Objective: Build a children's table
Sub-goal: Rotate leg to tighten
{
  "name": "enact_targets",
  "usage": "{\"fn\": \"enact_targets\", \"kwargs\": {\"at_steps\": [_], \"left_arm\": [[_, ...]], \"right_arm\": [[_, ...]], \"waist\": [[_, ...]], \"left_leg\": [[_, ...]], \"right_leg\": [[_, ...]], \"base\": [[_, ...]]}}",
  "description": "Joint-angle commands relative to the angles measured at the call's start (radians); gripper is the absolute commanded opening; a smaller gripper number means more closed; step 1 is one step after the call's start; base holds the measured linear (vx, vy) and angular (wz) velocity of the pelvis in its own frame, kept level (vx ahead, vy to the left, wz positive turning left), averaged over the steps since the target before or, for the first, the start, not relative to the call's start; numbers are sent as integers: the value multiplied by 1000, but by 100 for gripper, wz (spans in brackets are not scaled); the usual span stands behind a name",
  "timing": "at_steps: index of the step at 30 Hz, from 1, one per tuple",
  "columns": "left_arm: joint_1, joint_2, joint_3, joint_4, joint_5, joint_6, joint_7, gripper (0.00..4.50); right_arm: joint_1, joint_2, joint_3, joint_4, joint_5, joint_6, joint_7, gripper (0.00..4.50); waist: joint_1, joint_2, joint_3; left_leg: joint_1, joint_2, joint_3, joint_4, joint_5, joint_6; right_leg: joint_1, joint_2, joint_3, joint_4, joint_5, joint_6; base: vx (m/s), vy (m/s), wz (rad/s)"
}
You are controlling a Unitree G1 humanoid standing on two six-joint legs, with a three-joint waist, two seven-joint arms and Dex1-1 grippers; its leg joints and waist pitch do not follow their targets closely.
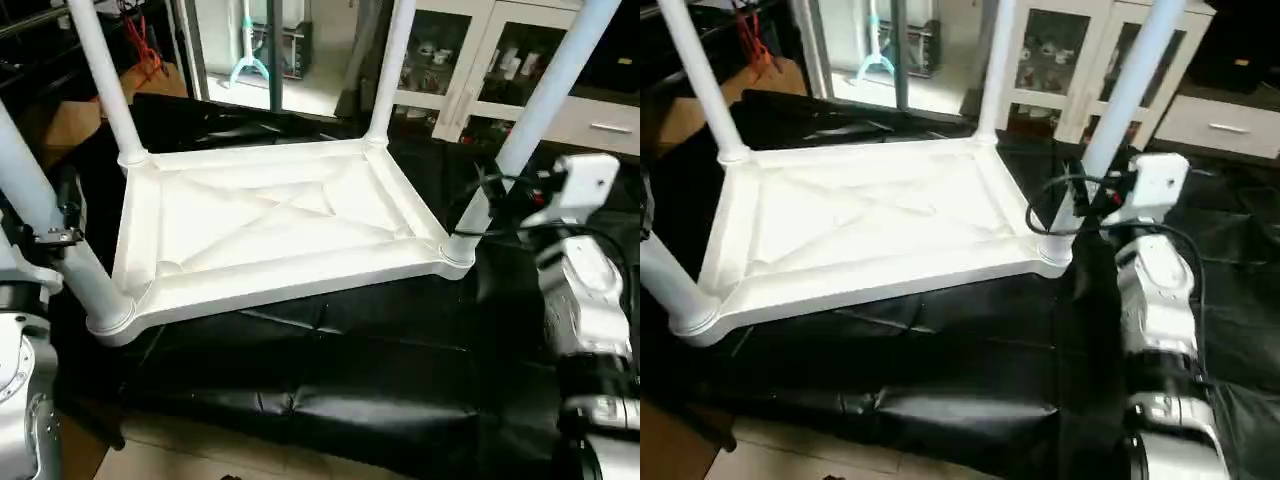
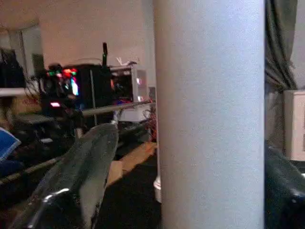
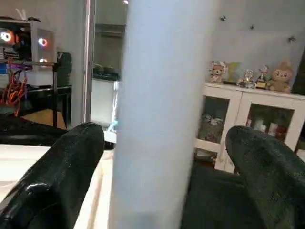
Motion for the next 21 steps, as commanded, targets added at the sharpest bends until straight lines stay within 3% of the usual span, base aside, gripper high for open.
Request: {"fn": "enact_targets", "kwargs": {"at_steps": [1,3,4,9,11,15,21], "left_arm": [[-15,-4,12,-7,-18,23,13,347],[-13,-8,11,-13,-19,24,18,346],[-6,-16,7,-25,-16,27,25,327],[13,-18,-13,-39,-17,31,21,298],[17,-7,-25,-40,-16,30,10,262],[16,-4,-31,-41,-18,34,4,254],[19,0,-42,-45,-17,35,-1,196]], "right_arm": [[-28,-18,-7,26,8,-8,24,450],[-33,-18,-8,31,13,-7,32,432],[-42,-20,-6,51,16,-15,45,415],[-56,-20,-2,88,30,-23,71,382],[-62,-21,4,102,35,-10,100,365],[-69,-25,12,123,39,20,130,329],[-82,-32,17,157,40,22,169,280]], "waist": [[2,11,-55],[2,3,-55],[4,7,-56],[4,2,-57],[4,1,-57],[4,3,-56],[6,2,-56]], "left_leg": [[39,36,-20,-82,-358,-39],[36,36,-19,-81,-347,-35],[37,37,-20,-81,-339,-31],[34,38,-17,-78,-315,-17],[32,38,-16,-78,-304,-11],[34,38,-15,-78,-308,-13],[35,39,-14,-78,-309,-13]], "right_leg": [[3,-17,6,-63,-198,-175],[4,-17,6,-64,-191,-173],[5,-19,6,-62,-185,-176],[7,-19,5,-62,-177,-183],[7,-18,5,-62,-175,-184],[5,-17,5,-62,-180,-188],[6,-17,5,-62,-182,-196]], "base": [[0,0,0],[0,0,0],[0,0,0],[0,0,0],[0,0,0],[0,0,0],[0,0,0]]}}
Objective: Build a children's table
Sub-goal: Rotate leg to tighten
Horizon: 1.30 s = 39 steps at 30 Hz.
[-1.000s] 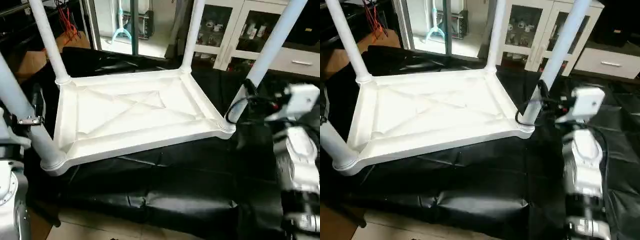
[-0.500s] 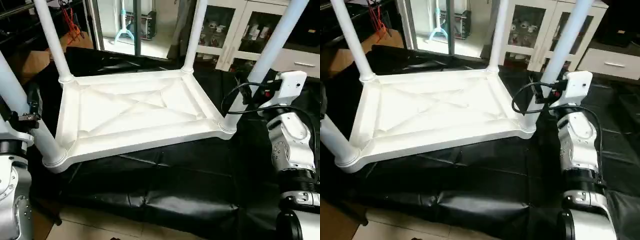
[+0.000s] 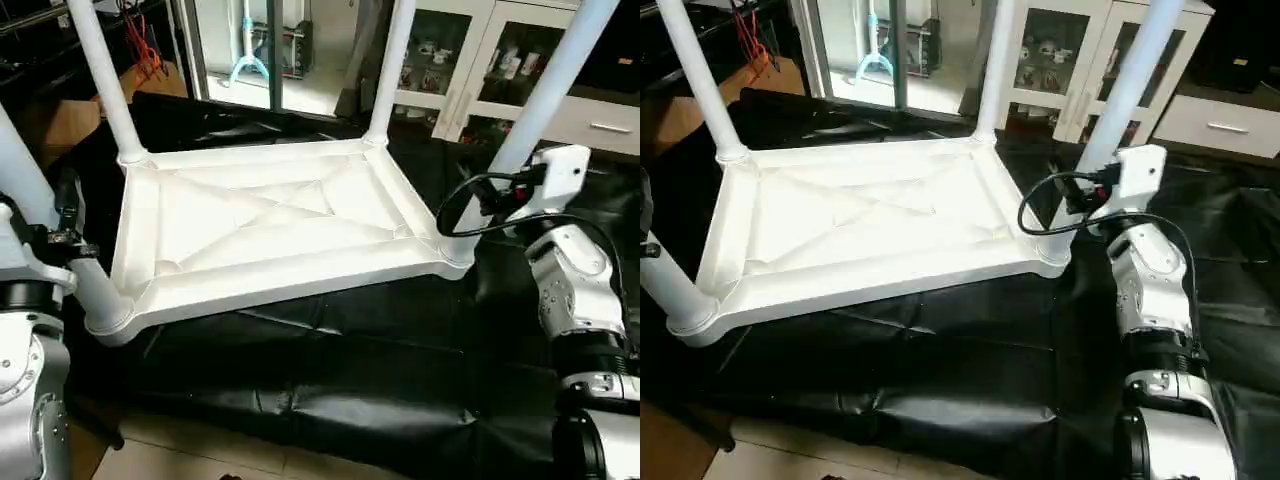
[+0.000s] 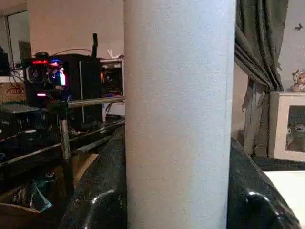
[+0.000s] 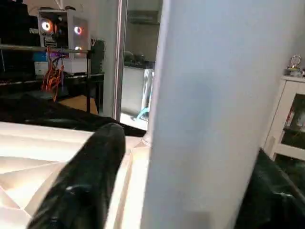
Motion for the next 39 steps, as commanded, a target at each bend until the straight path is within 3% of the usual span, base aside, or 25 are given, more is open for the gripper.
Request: {"fn": "enact_targets", "kwargs": {"at_steps": [1,7,8,12,14,15,18,19,21,22,23,24,25,26,27,28,29,30,31,32,34,35,36,38,39], "left_arm": [[6,10,-18,-16,2,8,-10,186],[-13,14,-41,1,-1,3,-24,178],[-23,15,-50,14,-3,-2,-32,177],[-70,21,-85,68,-2,-18,-54,177],[-109,21,-107,108,1,-29,-63,177],[-153,16,-128,154,4,-40,-72,177],[-222,4,-159,229,10,-61,-90,177],[-257,-3,-174,269,13,-74,-98,177],[-288,-10,-186,304,14,-86,-105,177],[-338,-22,-206,361,16,-105,-113,177],[-376,-36,-222,402,18,-117,-120,177],[-396,-44,-230,424,19,-123,-125,177],[-403,-46,-232,433,20,-126,-127,177],[-430,-57,-243,465,21,-136,-134,177],[-452,-64,-253,495,22,-149,-140,177],[-488,-80,-267,544,23,-168,-150,177],[-513,-90,-276,579,24,-184,-158,177],[-542,-103,-286,623,26,-203,-167,177],[-563,-112,-290,657,27,-218,-174,177],[-591,-120,-292,709,33,-243,-182,177],[-619,-127,-292,763,39,-268,-188,177],[-632,-126,-288,794,40,-279,-188,177],[-637,-124,-284,811,40,-285,-188,177],[-649,-117,-278,850,41,-299,-189,177],[-653,-112,-273,867,38,-305,-195,177]], "right_arm": [[-15,-13,-6,13,16,9,16,272],[-7,-26,-27,11,10,3,-20,216],[-3,-32,-33,13,6,0,-37,205],[11,-48,-59,7,-4,-14,-109,177],[24,-55,-71,-12,-16,-16,-149,173],[41,-62,-79,-35,-27,-19,-176,170],[70,-75,-94,-76,-41,-17,-212,168],[86,-81,-101,-98,-44,-12,-232,168],[103,-86,-107,-120,-47,-6,-243,167],[136,-95,-112,-161,-53,2,-260,167],[165,-103,-119,-197,-61,10,-270,167],[181,-108,-124,-217,-66,13,-274,167],[187,-110,-127,-225,-67,16,-278,167],[209,-116,-135,-253,-73,24,-290,167],[225,-122,-141,-275,-76,32,-302,167],[255,-130,-159,-319,-81,49,-322,167],[276,-136,-169,-351,-85,63,-338,167],[304,-142,-184,-396,-93,83,-360,167],[324,-144,-195,-433,-95,98,-375,167],[358,-142,-205,-496,-92,133,-390,167],[392,-137,-213,-562,-86,169,-403,167],[413,-130,-213,-602,-92,190,-414,167],[423,-125,-213,-622,-98,201,-422,167],[443,-120,-203,-662,-106,225,-435,167],[446,-118,-196,-676,-114,236,-448,167]], "waist": [[4,2,-55],[4,7,-56],[5,12,-56],[15,14,-56],[27,17,-54],[29,24,-54],[39,21,-55],[40,36,-56],[42,30,-58],[40,37,-58],[42,44,-57],[42,39,-60],[44,34,-63],[41,42,-66],[45,61,-67],[38,60,-70],[41,67,-71],[38,70,-72],[42,67,-71],[33,78,-67],[32,77,-71],[17,84,-69],[14,84,-70],[-3,82,-68],[-14,73,-68]], "left_leg": [[35,34,-18,-78,-312,-11],[37,34,-18,-79,-321,-21],[39,34,-18,-79,-317,-24],[46,32,-15,-77,-334,-35],[52,31,-13,-78,-353,-52],[57,30,-13,-78,-370,-60],[60,30,-14,-81,-397,-80],[59,29,-15,-82,-390,-87],[65,27,-11,-79,-390,-89],[51,27,-16,-82,-361,-85],[61,27,-10,-80,-356,-80],[61,27,-10,-76,-347,-78],[50,27,-12,-75,-298,-64],[38,26,-14,-74,-219,-44],[43,25,-13,-68,-200,-38],[39,22,-13,-64,-170,-24],[44,23,-9,-61,-156,-9],[39,22,-10,-58,-155,-2],[39,21,-7,-59,-163,13],[33,20,-12,-62,-169,24],[34,21,-12,-61,-175,31],[26,19,-13,-61,-175,45],[30,20,-13,-60,-181,49],[25,20,-13,-61,-192,62],[25,21,-12,-60,-201,69]], "right_leg": [[7,-19,7,-63,-186,-193],[5,-18,7,-64,-193,-189],[4,-17,7,-64,-187,-188],[-2,-15,8,-66,-200,-181],[-9,-13,9,-71,-223,-165],[-13,-13,10,-72,-235,-162],[-14,-12,10,-74,-247,-139],[-13,-11,10,-72,-230,-137],[-15,-10,10,-74,-216,-134],[-1,-14,10,-68,-189,-140],[-11,-11,11,-77,-176,-136],[-7,-11,11,-71,-157,-143],[6,-16,11,-62,-109,-154],[17,-16,8,-56,-42,-160],[11,-16,9,-54,-21,-163],[16,-14,8,-51,18,-174],[13,-13,7,-57,41,-178],[17,-16,7,-51,48,-187],[19,-18,7,-59,19,-186],[23,-19,6,-63,-9,-187],[25,-22,6,-62,-31,-187],[27,-23,2,-65,-62,-188],[25,-23,3,-67,-74,-190],[26,-25,1,-71,-126,-195],[24,-23,1,-76,-151,-198]], "base": [[0,0,0],[0,0,0],[0,0,0],[0,0,0],[0,0,0],[0,0,0],[0,0,0],[0,0,0],[0,0,0],[0,0,0],[0,0,0],[0,0,0],[0,0,0],[0,0,0],[0,0,0],[0,0,0],[0,0,0],[0,0,0],[0,0,0],[0,0,0],[0,0,0],[0,0,0],[0,0,0],[0,0,0],[0,0,0]]}}
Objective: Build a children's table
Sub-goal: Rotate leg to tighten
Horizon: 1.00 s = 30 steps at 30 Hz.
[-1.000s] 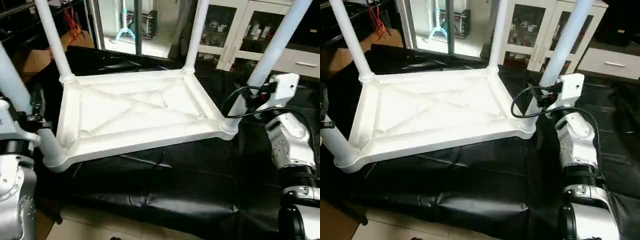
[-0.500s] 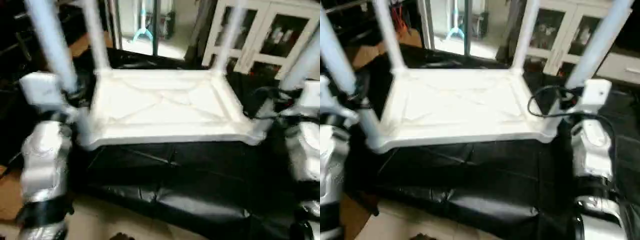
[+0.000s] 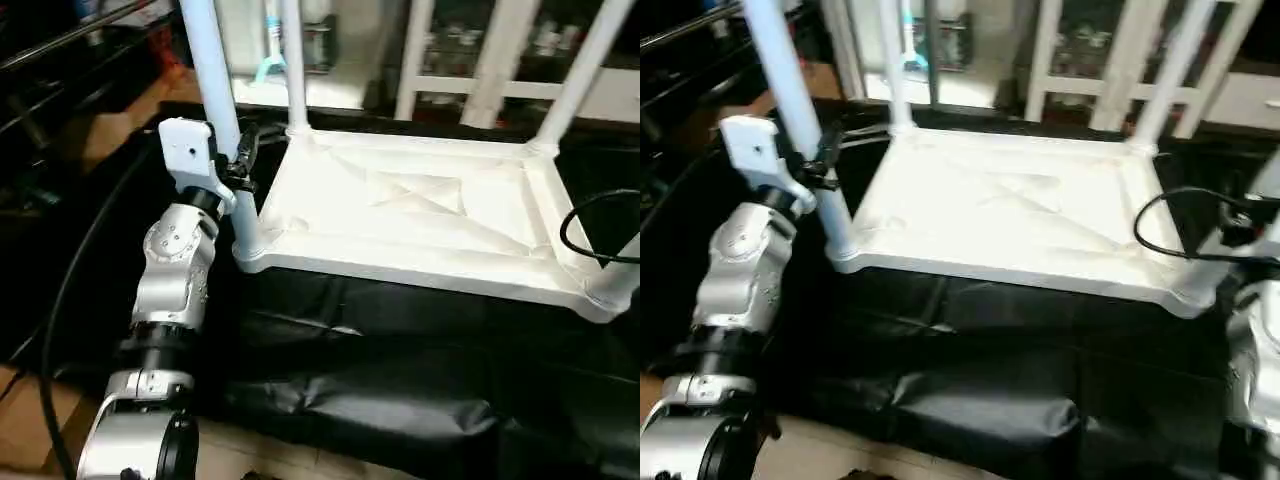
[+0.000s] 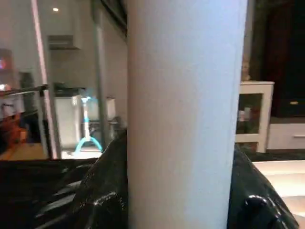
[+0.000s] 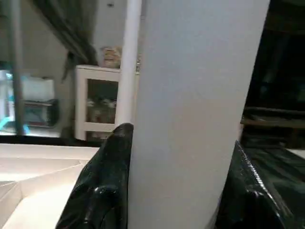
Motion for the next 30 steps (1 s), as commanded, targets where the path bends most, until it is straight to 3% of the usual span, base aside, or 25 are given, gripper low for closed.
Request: {"fn": "enact_targets", "kwargs": {"at_steps": [1,2,6,13,30], "left_arm": [[-40,11,-6,13,-3,-38,-27,177],[-40,11,-6,13,-3,-38,-27,177],[-40,11,-6,13,-3,-38,-27,176],[-40,11,-6,13,-3,-38,-27,176],[-40,11,-6,13,-3,-38,-27,176]], "right_arm": [[10,1,40,-45,-64,34,-15,167],[10,1,40,-45,-64,34,-15,167],[10,1,40,-45,-64,34,-15,167],[10,1,40,-45,-64,34,-15,167],[10,1,40,-45,-64,34,-15,167]], "waist": [[-10,-30,-71],[-20,-20,-70],[-38,-18,-69],[-39,-17,-70],[-39,-16,-71]], "left_leg": [[41,21,-19,-61,-207,61],[41,21,-21,-63,-217,62],[42,23,-21,-62,-240,64],[42,24,-20,-60,-212,83],[43,25,-19,-58,-197,90]], "right_leg": [[24,-20,0,-73,-147,-204],[22,-21,-1,-73,-182,-206],[20,-20,-2,-77,-194,-213],[22,-20,-3,-73,-147,-229],[24,-20,-2,-70,-119,-240]], "base": [[0,0,0],[0,0,0],[0,0,0],[0,0,0],[0,0,0]]}}
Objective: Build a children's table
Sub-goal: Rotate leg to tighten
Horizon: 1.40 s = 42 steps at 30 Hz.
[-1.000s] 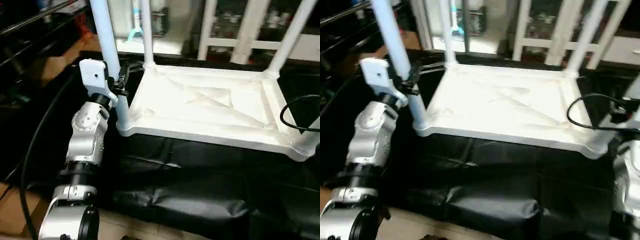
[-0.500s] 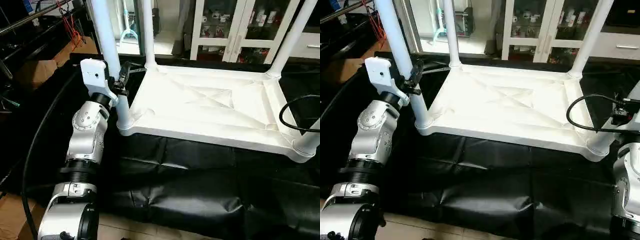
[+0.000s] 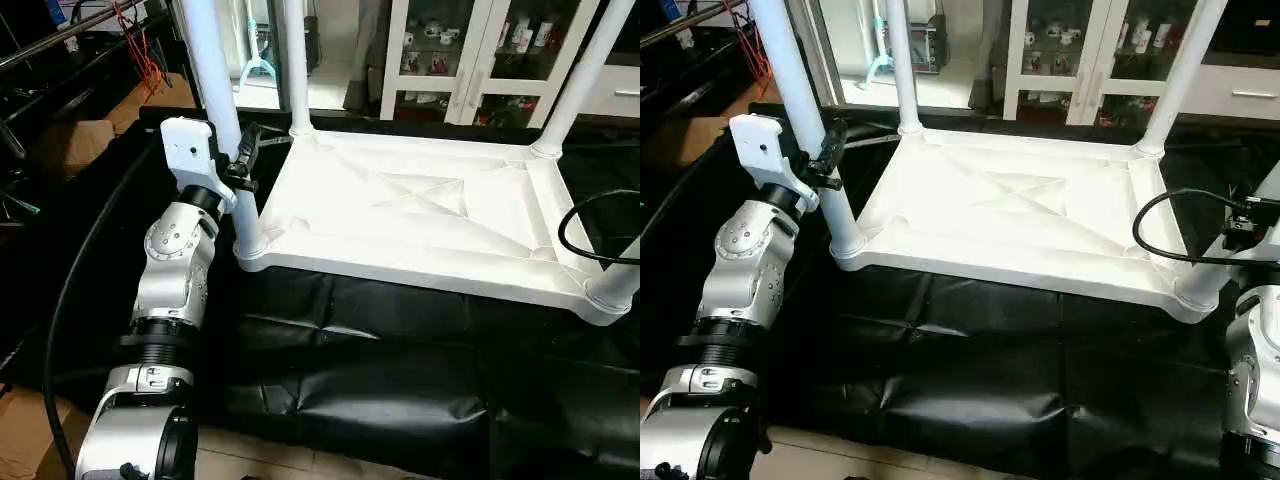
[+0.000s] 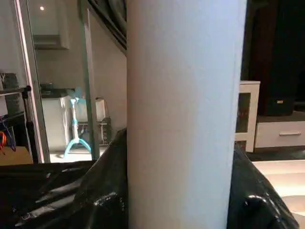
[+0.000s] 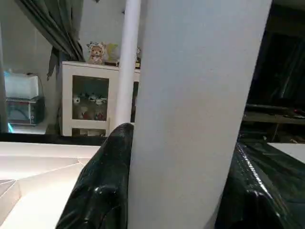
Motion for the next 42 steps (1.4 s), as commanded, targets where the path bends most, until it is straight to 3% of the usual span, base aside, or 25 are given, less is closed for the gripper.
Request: {"fn": "enact_targets", "kwargs": {"at_steps": [1,2,3,4,5,6,7,8,10,13,15,19,20,21,22,25,28,29,31,34,36,37,38,39,42], "left_arm": [[-30,5,-8,-13,1,-27,-12,176],[-41,11,-3,25,1,-63,-17,232],[-20,17,-1,-12,-10,-44,-23,246],[107,49,11,-240,-75,73,-53,246],[151,58,16,-321,-98,117,-62,248],[151,58,16,-321,-98,117,-62,248],[178,58,17,-369,-113,143,-66,258],[178,58,17,-369,-113,143,-66,286],[183,55,15,-371,-114,141,-67,288],[187,57,10,-377,-123,140,-72,327],[202,65,3,-419,-138,171,-71,337],[229,75,7,-499,-159,226,-77,378],[244,84,12,-528,-166,241,-78,379],[244,84,12,-528,-166,241,-78,381],[256,90,18,-542,-174,252,-73,390],[272,92,17,-557,-179,265,-72,420],[281,93,15,-579,-182,287,-70,440],[283,96,17,-588,-184,295,-70,440],[283,108,34,-605,-192,313,-62,440],[281,120,51,-613,-214,330,-63,440],[281,126,60,-615,-225,339,-61,440],[281,127,63,-613,-228,344,-61,440],[283,127,63,-613,-228,346,-60,440],[285,128,60,-611,-222,346,-60,440],[285,132,57,-611,-210,348,-58,440]], "right_arm": [[8,-2,32,-23,-54,8,7,167],[13,-2,42,-54,-51,47,-5,223],[-5,-3,50,-32,-44,36,12,237],[-112,-7,95,101,3,-30,116,237],[-148,-8,108,148,20,-57,154,246],[-148,-8,108,148,20,-57,154,246],[-166,-8,115,173,27,-75,174,263],[-166,-8,115,173,27,-75,174,284],[-165,-8,115,168,27,-75,172,286],[-164,-9,114,159,26,-75,171,321],[-172,-11,107,174,23,-96,180,330],[-185,-10,74,199,11,-183,158,372],[-181,-5,49,184,15,-253,139,377],[-181,-5,49,184,15,-253,139,387],[-163,2,38,152,15,-292,132,400],[-134,25,46,113,23,-292,137,422],[-137,39,37,119,42,-298,140,445],[-144,50,27,117,63,-310,142,445],[-165,80,-16,89,133,-347,131,445],[-174,97,-43,62,187,-356,112,445],[-170,107,-69,44,189,-356,66,445],[-148,105,-85,29,157,-350,25,445],[-133,104,-89,18,146,-349,17,445],[-113,104,-89,0,144,-344,19,445],[-94,106,-91,-15,141,-347,24,445]], "waist": [[-5,-16,-71],[-7,-30,-71],[-4,-24,-70],[20,-66,-88],[-5,-61,-70],[-12,-58,-67],[-6,-44,-74],[-13,-49,-66],[-10,-55,-65],[-3,-50,-66],[-2,-53,-69],[1,-52,-70],[6,-51,-70],[7,-50,-70],[12,-45,-68],[19,-46,-65],[19,-40,-64],[18,-36,-64],[17,-37,-64],[18,-35,-63],[21,-26,-63],[22,-19,-63],[24,-24,-62],[26,-17,-61],[25,-19,-62]], "left_leg": [[43,25,-19,-59,-198,90],[41,25,-18,-58,-195,94],[42,22,-19,-58,-193,96],[29,29,-27,-54,-134,116],[-4,20,-29,-59,-102,144],[-5,18,-28,-61,-123,144],[28,26,-24,-52,-167,126],[23,27,-24,-58,-187,111],[33,28,-20,-59,-223,91],[36,29,-20,-61,-220,71],[33,30,-21,-61,-198,72],[33,29,-17,-55,-164,97],[34,28,-16,-54,-160,101],[34,30,-16,-55,-162,101],[38,30,-16,-56,-170,97],[40,30,-16,-60,-198,84],[41,29,-19,-66,-236,55],[43,29,-20,-68,-261,47],[44,29,-19,-69,-286,38],[44,29,-22,-71,-290,31],[45,27,-21,-71,-279,27],[46,26,-21,-71,-277,19],[45,24,-20,-72,-283,11],[46,24,-21,-74,-299,6],[44,22,-23,-76,-330,-5]], "right_leg": [[24,-21,-2,-70,-120,-241],[25,-20,-1,-71,-118,-241],[25,-20,-1,-70,-127,-240],[49,-41,-3,-36,-65,-262],[53,-41,-18,-41,-91,-260],[47,-37,-21,-49,-140,-248],[25,-34,-18,-56,-165,-252],[27,-29,-22,-59,-164,-254],[20,-27,-20,-63,-181,-245],[19,-27,-17,-60,-164,-243],[24,-28,-17,-54,-121,-248],[24,-30,-17,-52,-78,-267],[24,-30,-17,-51,-78,-267],[24,-31,-16,-51,-81,-265],[21,-29,-17,-53,-95,-260],[19,-25,-16,-56,-129,-241],[18,-23,-17,-57,-154,-231],[17,-25,-17,-59,-167,-226],[13,-24,-16,-61,-181,-215],[13,-22,-17,-59,-179,-205],[12,-22,-17,-60,-167,-199],[10,-21,-17,-59,-167,-196],[10,-19,-18,-62,-175,-189],[9,-20,-17,-64,-193,-180],[10,-21,-18,-67,-223,-166]], "base": [[0,0,0],[0,0,0],[0,0,0],[0,0,0],[-34,1,-31],[0,0,0],[0,0,0],[0,0,0],[0,0,0],[0,0,0],[0,0,0],[0,0,0],[0,0,0],[0,0,0],[0,0,0],[0,0,0],[0,0,0],[0,0,0],[0,0,0],[0,0,0],[0,0,0],[0,0,0],[0,0,0],[0,0,0],[0,0,0]]}}
